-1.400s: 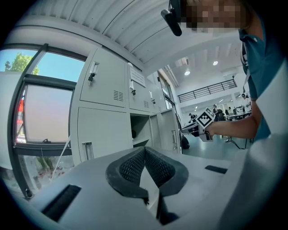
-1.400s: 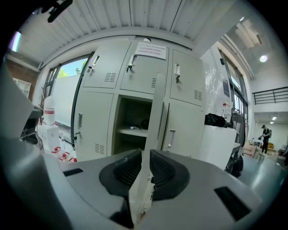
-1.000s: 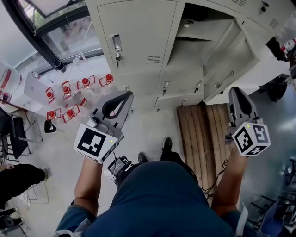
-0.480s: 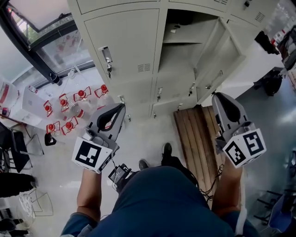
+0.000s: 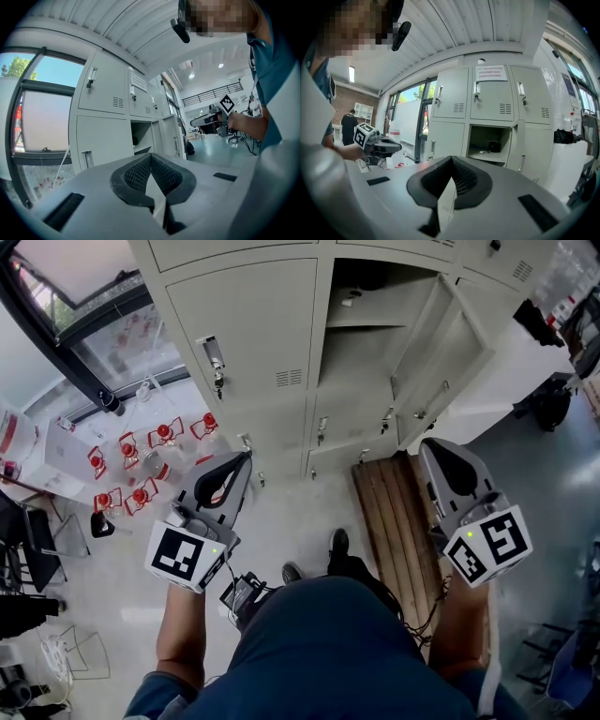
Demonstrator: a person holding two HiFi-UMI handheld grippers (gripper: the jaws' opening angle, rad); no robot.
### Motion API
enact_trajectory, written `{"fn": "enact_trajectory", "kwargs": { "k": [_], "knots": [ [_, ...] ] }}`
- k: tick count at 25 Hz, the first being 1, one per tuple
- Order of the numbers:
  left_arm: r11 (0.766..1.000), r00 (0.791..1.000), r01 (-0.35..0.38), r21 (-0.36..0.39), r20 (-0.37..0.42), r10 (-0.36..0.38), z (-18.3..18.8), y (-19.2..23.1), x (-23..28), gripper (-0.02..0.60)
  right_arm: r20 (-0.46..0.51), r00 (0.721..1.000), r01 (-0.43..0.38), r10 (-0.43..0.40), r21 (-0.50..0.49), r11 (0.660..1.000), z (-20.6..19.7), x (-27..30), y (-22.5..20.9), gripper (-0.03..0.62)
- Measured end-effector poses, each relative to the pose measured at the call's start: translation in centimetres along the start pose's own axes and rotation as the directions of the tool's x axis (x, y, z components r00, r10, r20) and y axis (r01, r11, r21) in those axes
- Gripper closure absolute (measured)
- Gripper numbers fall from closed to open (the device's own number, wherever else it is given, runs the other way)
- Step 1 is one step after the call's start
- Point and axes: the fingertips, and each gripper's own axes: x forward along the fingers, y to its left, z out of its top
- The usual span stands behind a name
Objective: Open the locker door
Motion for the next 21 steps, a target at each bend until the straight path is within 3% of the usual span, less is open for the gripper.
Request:
{"fn": "enact_trajectory", "kwargs": {
  "k": [21],
  "knots": [
    [1.0,1.0,0.017,-0.012,0.014,-0.017,-1.8,2.1,-0.5,0.565,-0.046,0.999,0.025,-0.023,0.027,0.999,-2.0,2.2,0.5,0.56]
  ]
}}
